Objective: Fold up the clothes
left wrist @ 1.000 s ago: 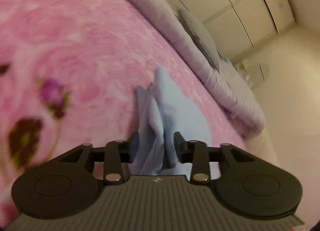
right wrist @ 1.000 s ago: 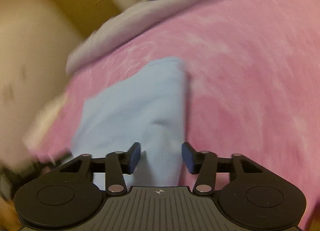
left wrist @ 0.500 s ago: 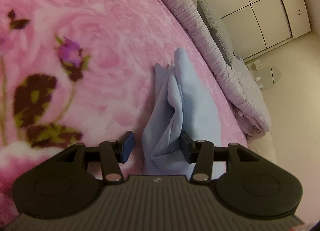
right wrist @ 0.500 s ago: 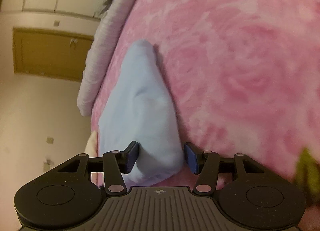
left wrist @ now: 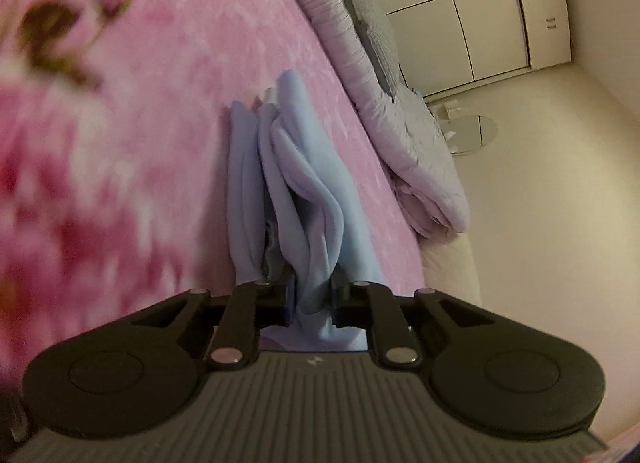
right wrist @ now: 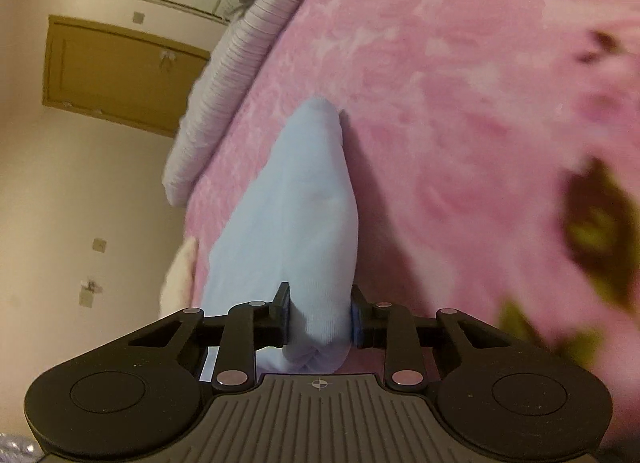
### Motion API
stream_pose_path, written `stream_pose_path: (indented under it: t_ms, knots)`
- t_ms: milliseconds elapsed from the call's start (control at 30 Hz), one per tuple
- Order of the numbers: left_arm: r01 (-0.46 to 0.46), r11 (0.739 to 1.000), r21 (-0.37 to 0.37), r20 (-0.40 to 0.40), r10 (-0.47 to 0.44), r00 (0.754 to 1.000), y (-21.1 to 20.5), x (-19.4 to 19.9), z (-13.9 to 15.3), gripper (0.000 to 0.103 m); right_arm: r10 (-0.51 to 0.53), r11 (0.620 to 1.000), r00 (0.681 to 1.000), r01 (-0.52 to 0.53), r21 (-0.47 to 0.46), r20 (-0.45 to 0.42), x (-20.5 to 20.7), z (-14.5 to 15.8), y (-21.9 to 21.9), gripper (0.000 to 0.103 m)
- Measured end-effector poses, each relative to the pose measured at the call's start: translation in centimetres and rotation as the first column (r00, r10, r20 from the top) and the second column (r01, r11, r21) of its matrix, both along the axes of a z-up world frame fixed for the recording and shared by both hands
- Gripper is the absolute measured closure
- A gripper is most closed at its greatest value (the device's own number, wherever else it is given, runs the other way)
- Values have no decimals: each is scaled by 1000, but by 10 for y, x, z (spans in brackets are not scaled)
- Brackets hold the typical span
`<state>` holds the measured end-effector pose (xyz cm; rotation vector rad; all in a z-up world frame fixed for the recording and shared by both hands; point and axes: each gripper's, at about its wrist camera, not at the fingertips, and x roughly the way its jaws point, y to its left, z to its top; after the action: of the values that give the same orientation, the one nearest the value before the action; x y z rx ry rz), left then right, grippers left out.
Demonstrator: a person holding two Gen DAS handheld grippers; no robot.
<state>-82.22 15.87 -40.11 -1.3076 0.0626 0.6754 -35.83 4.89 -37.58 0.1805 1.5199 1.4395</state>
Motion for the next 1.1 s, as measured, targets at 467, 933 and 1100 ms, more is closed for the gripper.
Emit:
stream_pose_path:
  t_ms: [467, 933, 1100]
  knots:
    - [89, 984, 157, 49, -97, 994, -17, -10, 53, 87, 127, 950, 811, -265, 166, 570, -77, 72, -11, 65]
    - [131, 985, -110, 201, -108, 974, 31, -5, -35, 77, 224, 963, 885, -264, 45, 408, -57, 36, 18, 65]
    - [186, 975, -119, 253, -152, 955, 45, 14, -47, 88, 226, 963, 889, -266, 48, 397, -55, 31, 22, 65]
